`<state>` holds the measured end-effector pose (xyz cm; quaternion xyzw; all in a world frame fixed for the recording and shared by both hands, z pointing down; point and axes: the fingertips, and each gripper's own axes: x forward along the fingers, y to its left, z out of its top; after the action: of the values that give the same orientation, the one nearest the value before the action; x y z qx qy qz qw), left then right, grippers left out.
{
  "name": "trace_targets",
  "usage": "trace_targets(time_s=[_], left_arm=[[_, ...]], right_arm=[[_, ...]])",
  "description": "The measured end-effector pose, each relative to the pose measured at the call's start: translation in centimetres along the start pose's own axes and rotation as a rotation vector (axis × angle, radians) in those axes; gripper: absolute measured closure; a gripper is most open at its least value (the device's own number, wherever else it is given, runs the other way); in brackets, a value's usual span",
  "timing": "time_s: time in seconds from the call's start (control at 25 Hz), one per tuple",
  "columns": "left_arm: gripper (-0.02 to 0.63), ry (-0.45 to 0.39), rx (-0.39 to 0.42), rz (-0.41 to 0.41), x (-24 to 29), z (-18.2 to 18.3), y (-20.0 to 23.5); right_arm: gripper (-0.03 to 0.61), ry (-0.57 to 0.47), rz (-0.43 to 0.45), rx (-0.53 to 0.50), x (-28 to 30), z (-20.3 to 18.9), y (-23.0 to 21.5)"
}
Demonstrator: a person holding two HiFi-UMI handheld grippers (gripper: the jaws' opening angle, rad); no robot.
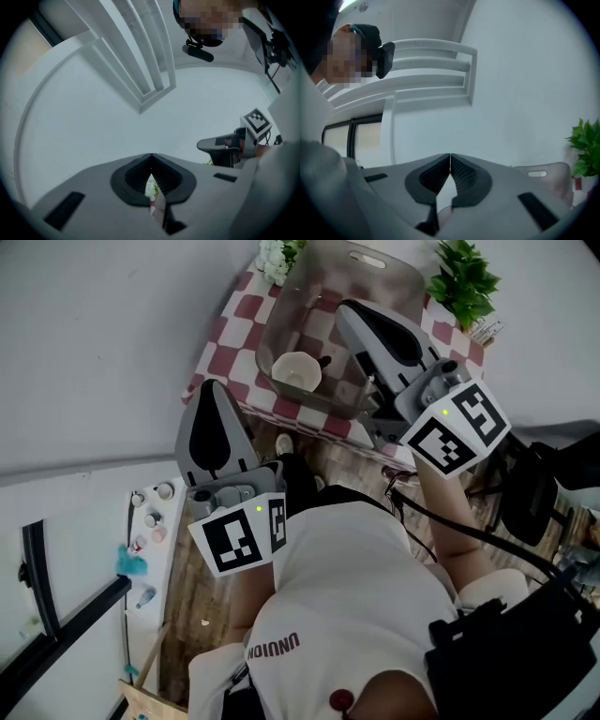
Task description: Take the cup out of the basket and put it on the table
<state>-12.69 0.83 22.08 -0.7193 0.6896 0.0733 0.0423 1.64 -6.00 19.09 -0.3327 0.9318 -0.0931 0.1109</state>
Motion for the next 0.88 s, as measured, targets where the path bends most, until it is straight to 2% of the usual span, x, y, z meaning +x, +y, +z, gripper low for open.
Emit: trace_targets(time_s=[0.2, 0.36, 0.68, 0.88], left_arm=[[0.603, 0.006, 0.000, -0.031, 3.7, -0.4, 1.7], [0.603, 0.012, -0.002, -0.051, 6.6, -0.7, 2.7], [0.603, 0.040, 0.012, -0.118, 11.8, -2.0, 4.4], [0.603, 0.069, -0.002, -0.170, 13.9, -3.1, 5.1]], right_arm=[[0.560, 0.061, -0.068, -0.006, 3.0, -1.0, -3.7], [0.560, 0.129, -0.078, -0.029, 4.8, -2.0, -6.3], [0.560, 0.447, -0.053, -0.166, 7.4, -9.0, -11.5], [0.560, 0.572, -0.025, -0.194, 8.5, -12.2, -12.7]])
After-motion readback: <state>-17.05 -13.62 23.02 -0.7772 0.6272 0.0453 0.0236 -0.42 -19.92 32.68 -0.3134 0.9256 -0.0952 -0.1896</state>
